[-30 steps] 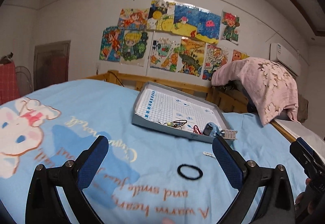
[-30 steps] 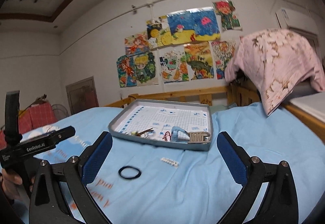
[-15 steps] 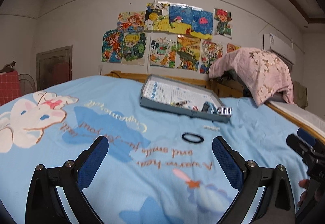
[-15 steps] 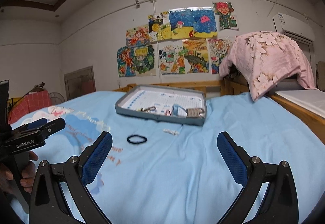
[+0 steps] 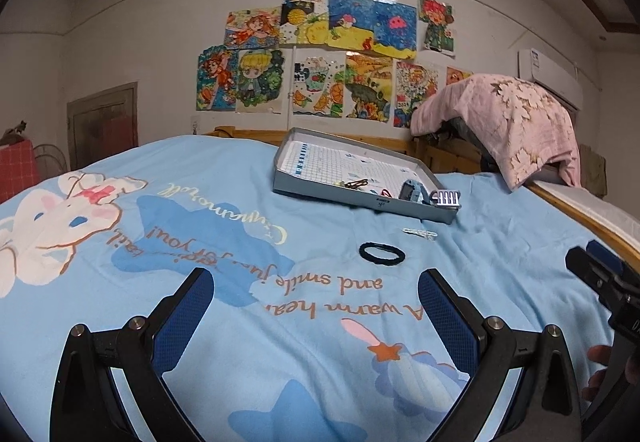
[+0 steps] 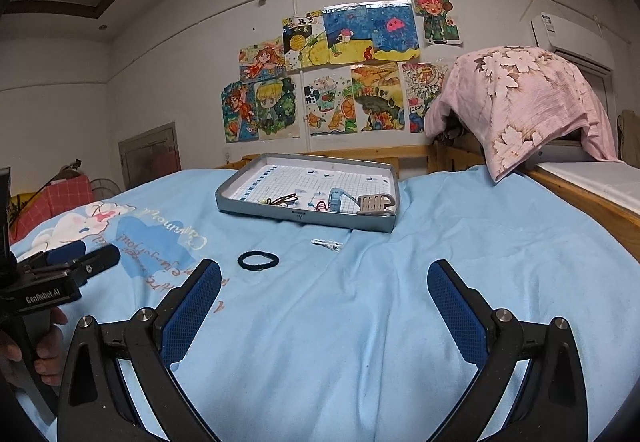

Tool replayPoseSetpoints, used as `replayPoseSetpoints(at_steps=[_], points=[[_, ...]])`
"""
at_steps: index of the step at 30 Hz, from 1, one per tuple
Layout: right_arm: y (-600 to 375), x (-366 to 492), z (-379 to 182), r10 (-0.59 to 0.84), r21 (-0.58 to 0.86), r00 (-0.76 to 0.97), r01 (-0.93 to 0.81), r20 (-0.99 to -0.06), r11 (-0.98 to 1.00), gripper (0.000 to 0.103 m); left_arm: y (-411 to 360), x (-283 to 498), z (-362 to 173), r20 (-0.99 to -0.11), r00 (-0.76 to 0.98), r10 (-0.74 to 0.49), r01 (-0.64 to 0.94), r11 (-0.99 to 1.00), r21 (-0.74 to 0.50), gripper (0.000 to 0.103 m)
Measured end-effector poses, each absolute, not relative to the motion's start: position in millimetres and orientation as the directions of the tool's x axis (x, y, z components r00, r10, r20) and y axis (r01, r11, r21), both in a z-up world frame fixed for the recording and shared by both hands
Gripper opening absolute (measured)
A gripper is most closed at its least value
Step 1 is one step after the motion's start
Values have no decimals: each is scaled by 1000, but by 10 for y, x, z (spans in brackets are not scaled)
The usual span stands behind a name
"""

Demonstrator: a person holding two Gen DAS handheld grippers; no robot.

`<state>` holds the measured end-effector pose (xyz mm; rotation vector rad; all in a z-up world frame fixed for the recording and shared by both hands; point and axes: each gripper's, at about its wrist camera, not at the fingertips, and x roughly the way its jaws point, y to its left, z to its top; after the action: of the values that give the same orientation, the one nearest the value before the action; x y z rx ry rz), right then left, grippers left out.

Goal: Organize jewelry
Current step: 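Move both tools back toward the black hair tie and white clip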

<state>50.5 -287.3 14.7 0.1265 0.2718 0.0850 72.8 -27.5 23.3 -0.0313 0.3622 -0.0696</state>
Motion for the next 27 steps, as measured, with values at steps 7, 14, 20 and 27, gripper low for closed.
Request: replayPoseSetpoints(at_steps=[7, 14, 20, 27], points=[[-2948, 670, 125, 121, 150, 954, -82, -272, 985, 101, -437, 890, 247, -371, 926, -72, 83, 997, 12, 103], [-3080, 1036, 3, 199, 250, 923, -118, -330, 961, 101, -562, 1231, 181, -462, 879, -119, 144, 989, 20, 103], [-3202, 1393, -57, 195, 255, 915, -107, -354, 961, 101, -717, 1596, 15, -549, 815, -183, 225, 974, 9, 103], [-3235, 1876, -168, 222, 262, 891, -122, -397, 957, 101, -849, 2061, -162, -621, 750, -227, 287, 958, -3, 86]])
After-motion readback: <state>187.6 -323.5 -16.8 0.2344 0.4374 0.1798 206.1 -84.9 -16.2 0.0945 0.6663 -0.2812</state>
